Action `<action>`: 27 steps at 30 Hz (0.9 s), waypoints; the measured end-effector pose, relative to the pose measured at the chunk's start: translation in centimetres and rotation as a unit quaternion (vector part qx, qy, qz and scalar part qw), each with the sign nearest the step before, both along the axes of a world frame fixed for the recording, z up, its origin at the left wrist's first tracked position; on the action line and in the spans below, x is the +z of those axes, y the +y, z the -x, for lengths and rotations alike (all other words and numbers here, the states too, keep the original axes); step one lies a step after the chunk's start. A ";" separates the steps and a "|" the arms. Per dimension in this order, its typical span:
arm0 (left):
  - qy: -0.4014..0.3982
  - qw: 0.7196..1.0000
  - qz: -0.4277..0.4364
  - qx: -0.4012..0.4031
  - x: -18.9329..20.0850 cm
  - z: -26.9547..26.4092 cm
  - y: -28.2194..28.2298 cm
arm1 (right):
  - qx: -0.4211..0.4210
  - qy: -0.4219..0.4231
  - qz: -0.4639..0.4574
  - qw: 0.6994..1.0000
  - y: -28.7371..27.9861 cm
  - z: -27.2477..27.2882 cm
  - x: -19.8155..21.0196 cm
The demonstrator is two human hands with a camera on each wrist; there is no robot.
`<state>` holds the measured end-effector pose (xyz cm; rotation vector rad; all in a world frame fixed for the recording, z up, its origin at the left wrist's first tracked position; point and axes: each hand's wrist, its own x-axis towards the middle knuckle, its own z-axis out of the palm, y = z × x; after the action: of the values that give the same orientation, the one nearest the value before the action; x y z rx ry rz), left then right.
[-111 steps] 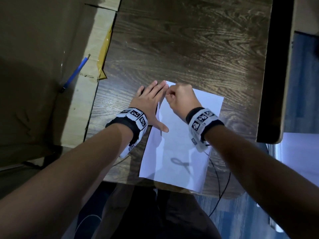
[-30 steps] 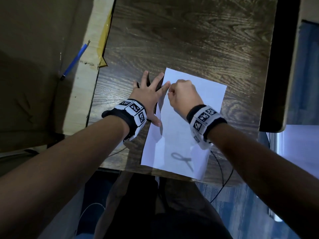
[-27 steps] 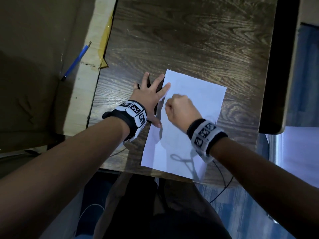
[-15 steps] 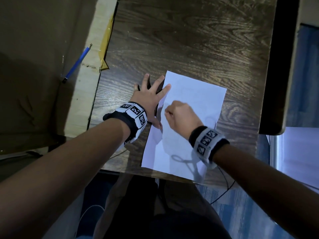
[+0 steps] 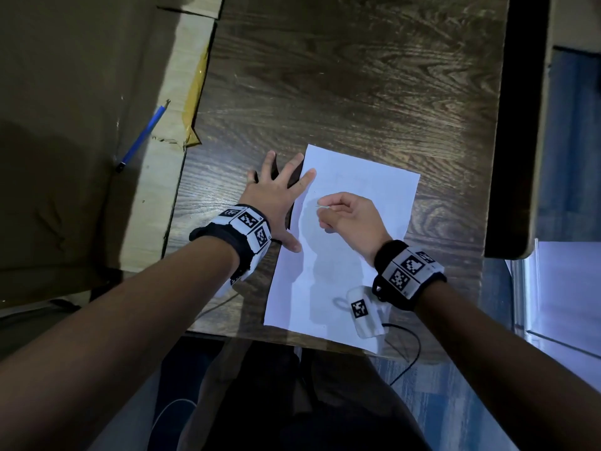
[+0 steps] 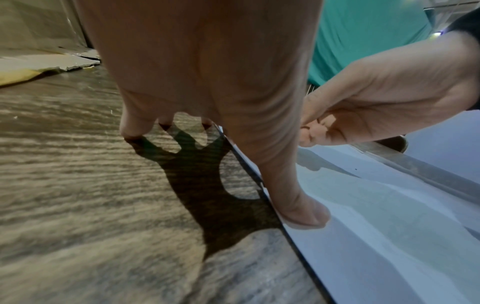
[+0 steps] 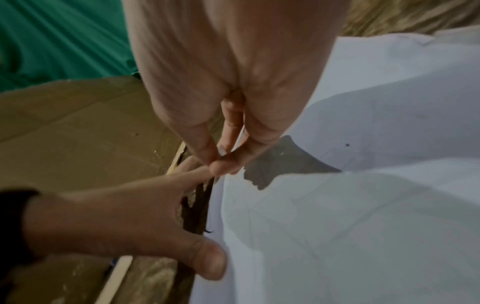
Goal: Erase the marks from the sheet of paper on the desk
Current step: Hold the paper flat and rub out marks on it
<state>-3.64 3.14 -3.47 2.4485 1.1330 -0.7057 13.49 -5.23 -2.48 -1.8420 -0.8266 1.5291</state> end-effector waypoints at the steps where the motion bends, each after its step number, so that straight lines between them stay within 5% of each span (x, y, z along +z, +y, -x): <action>1: 0.001 1.000 0.001 0.000 0.0 0.0 0.0 | 0.009 -0.029 -0.008 1.000 0.1 0.1 -0.1; 7: 0.003 1.000 -0.003 -0.003 0.0 0.0 0.0 | 0.055 -0.135 -0.057 0.988 0.4 0.4 -0.2; 11: 0.004 1.000 -0.004 -0.004 0.1 0.0 -0.1 | 0.185 -0.244 -0.127 0.943 0.5 0.3 -0.2; 16: 0.005 1.000 -0.002 -0.004 0.2 -0.1 0.0 | 0.243 -0.301 -0.162 0.908 1.1 0.8 -0.8; 23: 0.004 1.000 -0.008 -0.003 0.1 0.1 0.0 | 0.126 -0.277 -0.146 0.941 0.2 1.0 -1.5; 27: 0.004 1.000 0.000 0.002 0.1 0.0 0.0 | 0.183 -0.319 -0.177 0.913 0.0 1.2 -1.5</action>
<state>-3.65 3.14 -3.41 2.4452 1.1409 -0.7149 12.30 -5.18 -4.01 -1.9862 -1.7088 0.8533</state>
